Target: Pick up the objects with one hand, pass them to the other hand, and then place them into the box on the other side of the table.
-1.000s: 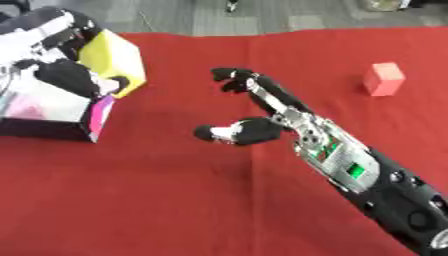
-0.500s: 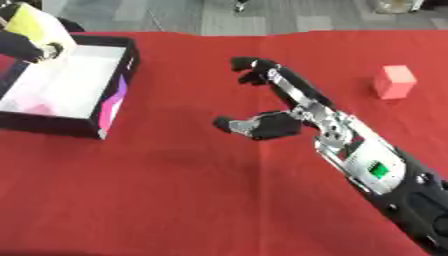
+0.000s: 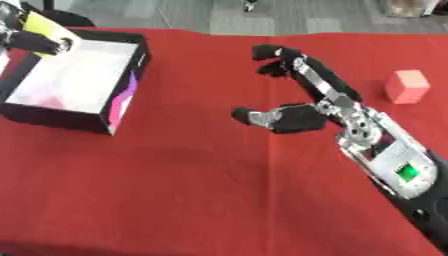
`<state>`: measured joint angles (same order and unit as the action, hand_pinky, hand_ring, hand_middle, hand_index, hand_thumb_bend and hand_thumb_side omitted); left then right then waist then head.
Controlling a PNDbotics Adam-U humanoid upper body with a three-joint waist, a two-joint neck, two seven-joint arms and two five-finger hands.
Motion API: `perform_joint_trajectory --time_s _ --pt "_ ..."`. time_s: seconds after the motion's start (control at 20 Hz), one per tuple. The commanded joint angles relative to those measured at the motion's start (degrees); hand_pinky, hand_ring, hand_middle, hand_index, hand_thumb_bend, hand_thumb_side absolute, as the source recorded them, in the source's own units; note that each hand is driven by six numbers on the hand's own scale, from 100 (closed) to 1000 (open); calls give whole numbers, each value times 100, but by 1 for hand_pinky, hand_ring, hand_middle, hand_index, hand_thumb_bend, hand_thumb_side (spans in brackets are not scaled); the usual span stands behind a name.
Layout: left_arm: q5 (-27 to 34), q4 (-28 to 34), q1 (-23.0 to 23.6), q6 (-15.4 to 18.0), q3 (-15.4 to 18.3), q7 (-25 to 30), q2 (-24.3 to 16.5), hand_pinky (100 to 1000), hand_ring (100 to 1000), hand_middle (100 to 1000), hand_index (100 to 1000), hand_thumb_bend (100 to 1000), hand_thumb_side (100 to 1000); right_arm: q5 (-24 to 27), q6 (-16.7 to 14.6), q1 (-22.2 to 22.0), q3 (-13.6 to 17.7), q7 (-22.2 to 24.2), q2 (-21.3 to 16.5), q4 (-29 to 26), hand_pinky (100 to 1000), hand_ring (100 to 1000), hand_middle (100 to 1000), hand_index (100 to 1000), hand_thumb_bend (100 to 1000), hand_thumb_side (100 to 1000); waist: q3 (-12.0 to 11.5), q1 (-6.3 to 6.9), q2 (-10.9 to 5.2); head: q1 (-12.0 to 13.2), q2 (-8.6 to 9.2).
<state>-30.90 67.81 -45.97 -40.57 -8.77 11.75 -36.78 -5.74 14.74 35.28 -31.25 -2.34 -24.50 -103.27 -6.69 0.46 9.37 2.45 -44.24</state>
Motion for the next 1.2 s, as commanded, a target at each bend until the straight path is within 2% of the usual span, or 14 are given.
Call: perform_joint_trajectory --time_s 0.05,0.2,0.3,0.4,0.55,0.6,0.7,0.8,0.85,1.05,1.1,1.2 --pt "157 -431 -187 285 133 -314 -29 735 617 568 596 242 309 56 36 93 83 -38 -102 -160 857 806 832 907 582 352 20 -64 21 203 13" --pt "273 -875 -243 558 122 -579 47 741 628 587 619 315 334 69 47 99 81 -45 -97 -185 855 805 831 906 583 354 37 -92 43 339 13" --pt "277 -1193 -267 754 125 -709 97 757 656 626 671 416 386 77 51 103 80 -45 -91 -200 855 803 830 905 583 355 43 -108 57 414 13" --pt "226 -1514 -297 948 132 -814 136 774 690 676 716 475 436 82 55 104 83 -44 -86 -207 854 803 829 904 583 355 46 -121 71 460 13" --pt "95 -1944 -346 1187 159 -976 177 819 784 797 822 624 557 81 60 95 87 -56 -81 -196 854 801 828 903 583 356 44 -132 86 480 13" --pt "38 -2038 -356 1239 161 -1012 185 831 808 822 850 683 597 80 60 92 88 -60 -78 -189 853 801 828 903 581 357 42 -132 89 477 13" --pt "-70 -2136 -370 1284 159 -1015 192 848 832 840 883 739 625 77 62 87 89 -71 -71 -167 853 800 827 903 580 357 36 -129 91 460 13" --pt "-147 -2157 -377 1292 166 -980 194 848 832 840 883 739 625 73 57 85 86 -78 -66 -150 853 800 827 903 580 357 33 -128 91 452 13" --pt "-177 -2154 -383 1286 163 -941 185 859 841 837 896 845 644 73 57 79 84 -80 -65 -140 853 799 827 902 577 361 32 -125 87 440 13" --pt "-320 -1988 -412 1230 141 -780 112 855 837 825 886 863 620 72 51 64 94 -97 -72 -110 852 798 826 902 576 363 20 -106 67 384 13" --pt "-349 -1911 -415 1208 137 -758 89 850 832 822 884 850 611 75 50 60 101 -104 -76 -108 852 798 826 902 574 362 17 -100 62 377 13" --pt "-407 -1672 -404 1146 119 -759 27 828 804 803 866 765 596 85 47 55 135 -133 -101 -115 852 798 826 901 572 362 10 -86 53 332 13"
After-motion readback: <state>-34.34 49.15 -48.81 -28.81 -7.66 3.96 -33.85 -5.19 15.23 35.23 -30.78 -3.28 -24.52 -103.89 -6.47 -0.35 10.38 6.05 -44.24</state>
